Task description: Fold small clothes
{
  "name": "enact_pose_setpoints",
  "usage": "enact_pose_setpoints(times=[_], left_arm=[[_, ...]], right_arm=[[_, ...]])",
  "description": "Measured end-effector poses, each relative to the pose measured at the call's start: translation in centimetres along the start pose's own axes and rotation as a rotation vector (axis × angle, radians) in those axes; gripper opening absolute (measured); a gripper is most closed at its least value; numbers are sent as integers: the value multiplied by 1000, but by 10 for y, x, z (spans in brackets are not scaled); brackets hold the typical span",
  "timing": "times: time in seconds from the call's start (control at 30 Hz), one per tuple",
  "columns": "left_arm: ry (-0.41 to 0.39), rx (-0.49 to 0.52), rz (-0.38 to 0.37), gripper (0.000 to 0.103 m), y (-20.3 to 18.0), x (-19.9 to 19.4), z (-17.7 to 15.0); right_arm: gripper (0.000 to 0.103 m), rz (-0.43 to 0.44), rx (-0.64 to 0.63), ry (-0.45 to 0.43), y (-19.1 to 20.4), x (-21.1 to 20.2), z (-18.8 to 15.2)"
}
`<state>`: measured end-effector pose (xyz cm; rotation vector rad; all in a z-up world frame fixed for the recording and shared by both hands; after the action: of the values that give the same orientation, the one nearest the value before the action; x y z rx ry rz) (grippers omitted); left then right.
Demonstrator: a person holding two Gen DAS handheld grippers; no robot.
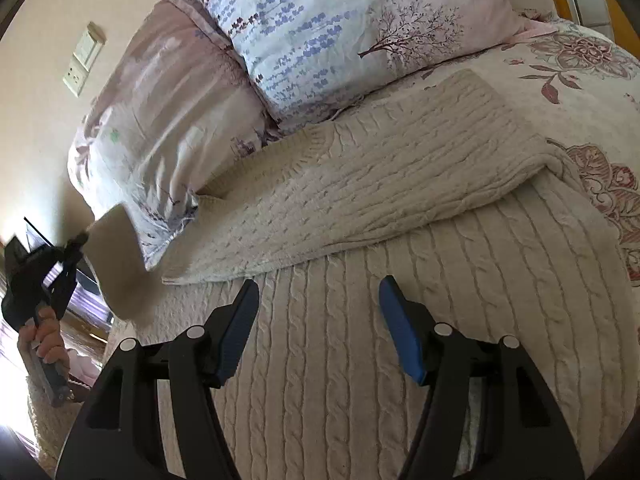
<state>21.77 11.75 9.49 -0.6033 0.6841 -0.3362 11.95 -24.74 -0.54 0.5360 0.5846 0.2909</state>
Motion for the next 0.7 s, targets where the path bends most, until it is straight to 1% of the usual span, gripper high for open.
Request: enact_pose_setpoints(times=[0.07, 0.1, 0.13, 0.17, 0.23, 0.3, 0.33, 0.37, 0.4, 0.43, 0.53, 0.6, 0.7], left_arm=[[61, 24, -28, 4, -17, 27, -19], [106, 33, -40, 5, -26, 43, -33], [168, 49, -50, 5, -35, 63, -50], [204, 59, -50, 5, -39, 73, -60], [317, 84, -34, 7, -46, 102, -89], [362, 86, -27, 21, -45, 110, -100], [366, 74, -48, 23, -42, 106, -102], [361, 58, -70, 27, -38, 99, -102], [345, 42, -90, 29, -32, 88, -99], [320, 30, -95, 32, -25, 76, -94], [234, -19, -61, 31, 6, 41, -81], [189, -69, -16, 31, 31, 27, -72], [175, -137, 46, 31, 67, 18, -68]], right_arm=[[64, -25, -32, 6, 4, -6, -2], [64, -36, -47, 5, 5, -10, -2], [64, -55, -70, 1, 8, -15, -1], [64, -67, -89, -1, 10, -18, 0], [64, -101, -139, -4, 18, -27, 5], [64, -111, -202, -8, 30, -32, 13], [64, -115, -241, -11, 38, -34, 17], [64, -111, -280, -12, 47, -34, 20], [64, -92, -343, -6, 62, -33, 24], [64, -79, -379, -2, 72, -31, 26], [64, -2, -546, 24, 120, -13, 27], [63, 37, -651, 30, 150, 5, 22], [54, 78, -765, 72, 192, 45, 10]])
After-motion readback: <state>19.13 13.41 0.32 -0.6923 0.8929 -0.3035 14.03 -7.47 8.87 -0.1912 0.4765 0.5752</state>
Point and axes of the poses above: each gripper's, at about its wrist camera, not at the fingertips, and x roughly the way its jaws point, y to its left, z to its top, the point moved 2 cm from there along x, roughly the way its jaws point
